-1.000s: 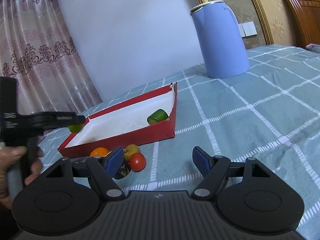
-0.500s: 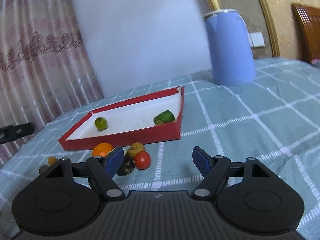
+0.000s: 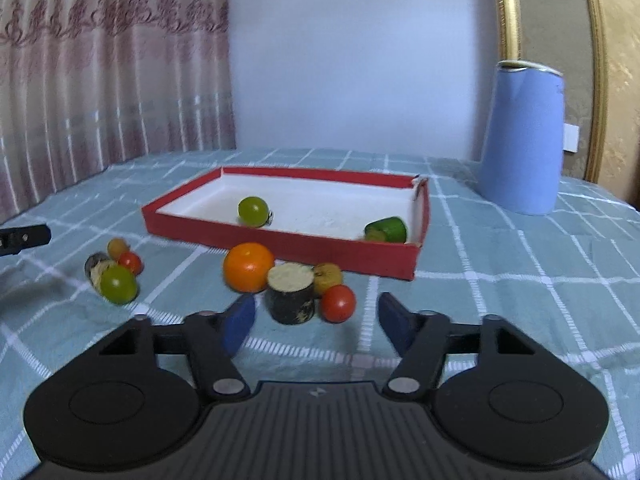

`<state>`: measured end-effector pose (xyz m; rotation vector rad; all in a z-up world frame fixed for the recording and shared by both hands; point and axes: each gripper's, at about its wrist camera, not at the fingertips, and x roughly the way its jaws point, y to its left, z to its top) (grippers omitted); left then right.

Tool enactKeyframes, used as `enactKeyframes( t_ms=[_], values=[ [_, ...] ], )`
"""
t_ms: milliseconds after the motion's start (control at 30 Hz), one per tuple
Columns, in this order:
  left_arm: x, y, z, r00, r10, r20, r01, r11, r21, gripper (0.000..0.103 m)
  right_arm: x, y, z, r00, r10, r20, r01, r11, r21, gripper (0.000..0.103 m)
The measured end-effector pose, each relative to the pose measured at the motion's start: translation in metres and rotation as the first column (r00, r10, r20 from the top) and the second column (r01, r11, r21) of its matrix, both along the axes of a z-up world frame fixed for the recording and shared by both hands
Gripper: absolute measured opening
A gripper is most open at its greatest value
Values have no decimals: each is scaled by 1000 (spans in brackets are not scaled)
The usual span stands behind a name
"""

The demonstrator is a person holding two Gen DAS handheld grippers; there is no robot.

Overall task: Organize fruits
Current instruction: 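Grasp the eggplant slice with the right gripper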

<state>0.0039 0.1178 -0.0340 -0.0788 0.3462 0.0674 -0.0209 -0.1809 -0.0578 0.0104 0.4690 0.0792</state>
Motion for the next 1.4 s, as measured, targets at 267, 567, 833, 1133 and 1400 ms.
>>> enactKeyframes(
  t_ms=[267, 567, 833, 1133, 1400],
  values=[
    [3, -6, -5, 1000, -4, -23, 4, 1000, 11, 103, 10, 10, -2, 999, 30, -28, -30, 1000, -6, 53],
    [6, -9, -7, 999, -6, -43, 6, 1000, 21, 103, 26, 13, -2, 998, 34, -50, -35, 999, -7, 49],
    [9, -7, -8, 998, -8, -64, 9, 1000, 15, 103, 35, 14, -2, 998, 40, -54, -41, 999, -10, 49],
    [9, -8, -9, 997, 10, -71, -8, 1000, 30, 103, 44, 18, -2, 997, 50, -64, -51, 999, -14, 39],
    [10, -9, -8, 997, 15, -73, -12, 999, 34, 103, 49, 21, -3, 997, 44, -66, -46, 999, -27, 39]
  ],
)
